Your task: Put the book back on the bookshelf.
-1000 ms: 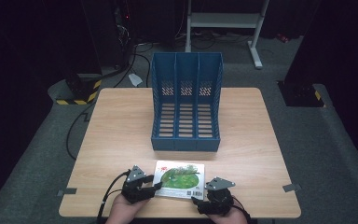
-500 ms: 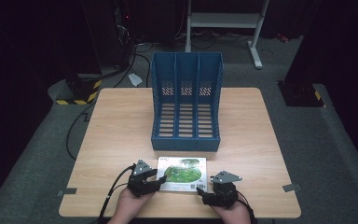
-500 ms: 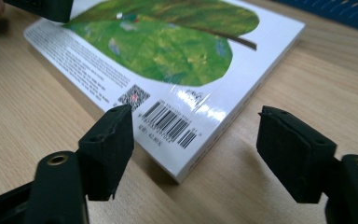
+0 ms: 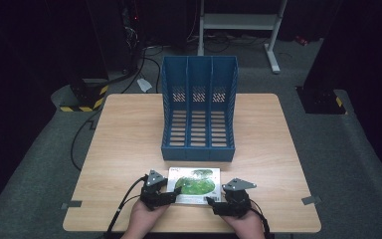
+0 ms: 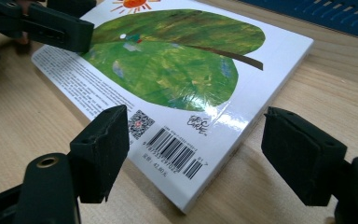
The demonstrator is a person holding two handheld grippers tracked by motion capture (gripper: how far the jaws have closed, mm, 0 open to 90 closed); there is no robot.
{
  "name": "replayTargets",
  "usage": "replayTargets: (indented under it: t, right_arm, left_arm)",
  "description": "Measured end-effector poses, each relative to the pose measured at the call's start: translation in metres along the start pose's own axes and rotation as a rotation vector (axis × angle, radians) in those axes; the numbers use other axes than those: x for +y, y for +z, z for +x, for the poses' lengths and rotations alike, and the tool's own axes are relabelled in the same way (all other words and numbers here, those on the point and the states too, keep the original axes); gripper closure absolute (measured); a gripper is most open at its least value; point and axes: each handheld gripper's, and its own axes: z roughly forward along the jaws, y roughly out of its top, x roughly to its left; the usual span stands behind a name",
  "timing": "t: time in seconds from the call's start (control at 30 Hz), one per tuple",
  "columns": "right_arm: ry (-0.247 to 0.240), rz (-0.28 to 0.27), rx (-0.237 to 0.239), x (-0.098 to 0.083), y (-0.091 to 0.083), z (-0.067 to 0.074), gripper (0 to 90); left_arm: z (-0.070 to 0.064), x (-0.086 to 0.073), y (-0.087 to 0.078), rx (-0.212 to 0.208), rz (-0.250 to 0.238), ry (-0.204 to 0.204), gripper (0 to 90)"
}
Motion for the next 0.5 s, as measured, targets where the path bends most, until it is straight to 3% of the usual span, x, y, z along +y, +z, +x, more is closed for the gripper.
replayTargets:
  t: [0.2, 0.3, 0.5]
  right_arm:
    - [0.029, 0.028, 0.051, -0.0053, 0.0019, 0.0006, 22.4]
    - [0.015, 0.039, 0.038, -0.007, 0.0037, 0.0043, 19.2]
    - [0.014, 0.046, 0.032, -0.0076, 0.0049, 0.0081, 15.3]
  left_arm:
    - [-0.0007, -0.0007, -0.0003, -0.004, -0.005, -0.018, 31.3]
    - [0.0011, -0.0005, -0.0022, -0.022, -0.007, -0.051, 31.2]
    - [0.0004, -0.0008, -0.0054, -0.022, -0.03, -0.049, 32.9]
